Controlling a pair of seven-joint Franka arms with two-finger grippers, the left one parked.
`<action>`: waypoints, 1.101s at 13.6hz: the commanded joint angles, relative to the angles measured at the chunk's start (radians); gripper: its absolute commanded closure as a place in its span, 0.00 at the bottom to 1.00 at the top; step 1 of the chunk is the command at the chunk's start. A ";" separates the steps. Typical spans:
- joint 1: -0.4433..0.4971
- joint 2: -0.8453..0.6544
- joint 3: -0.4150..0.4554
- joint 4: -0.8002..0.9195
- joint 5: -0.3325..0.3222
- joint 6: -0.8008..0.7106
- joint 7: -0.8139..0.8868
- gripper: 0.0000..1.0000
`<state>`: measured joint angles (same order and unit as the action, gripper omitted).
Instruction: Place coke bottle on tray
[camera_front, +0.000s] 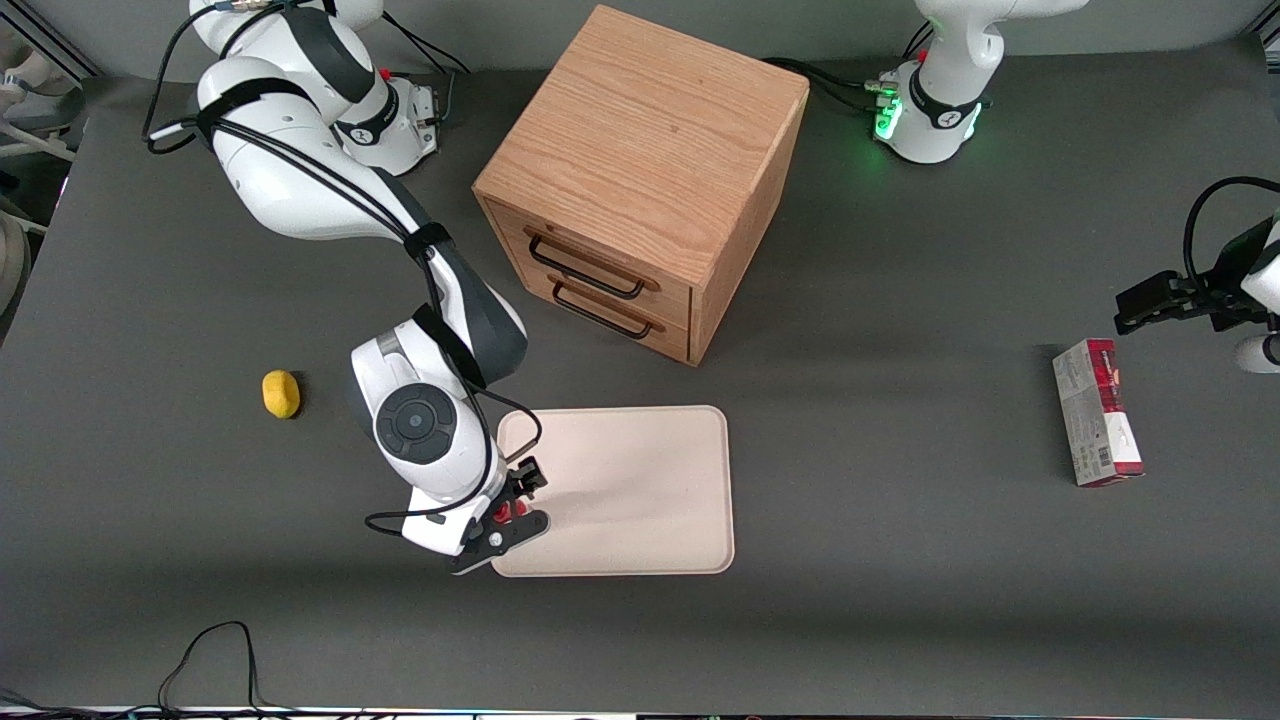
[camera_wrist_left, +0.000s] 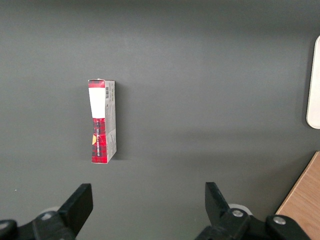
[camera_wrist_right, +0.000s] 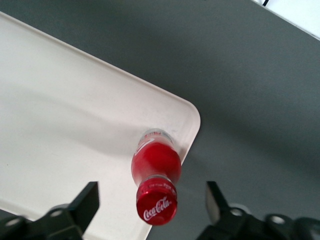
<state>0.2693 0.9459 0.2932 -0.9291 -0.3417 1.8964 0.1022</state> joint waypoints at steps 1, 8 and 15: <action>-0.018 -0.045 0.009 -0.020 -0.011 0.009 0.011 0.00; -0.101 -0.511 -0.172 -0.451 0.366 -0.005 0.002 0.00; -0.090 -0.953 -0.408 -0.925 0.416 -0.028 -0.050 0.00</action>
<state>0.1635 0.1402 -0.0780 -1.6783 0.0708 1.8419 0.0838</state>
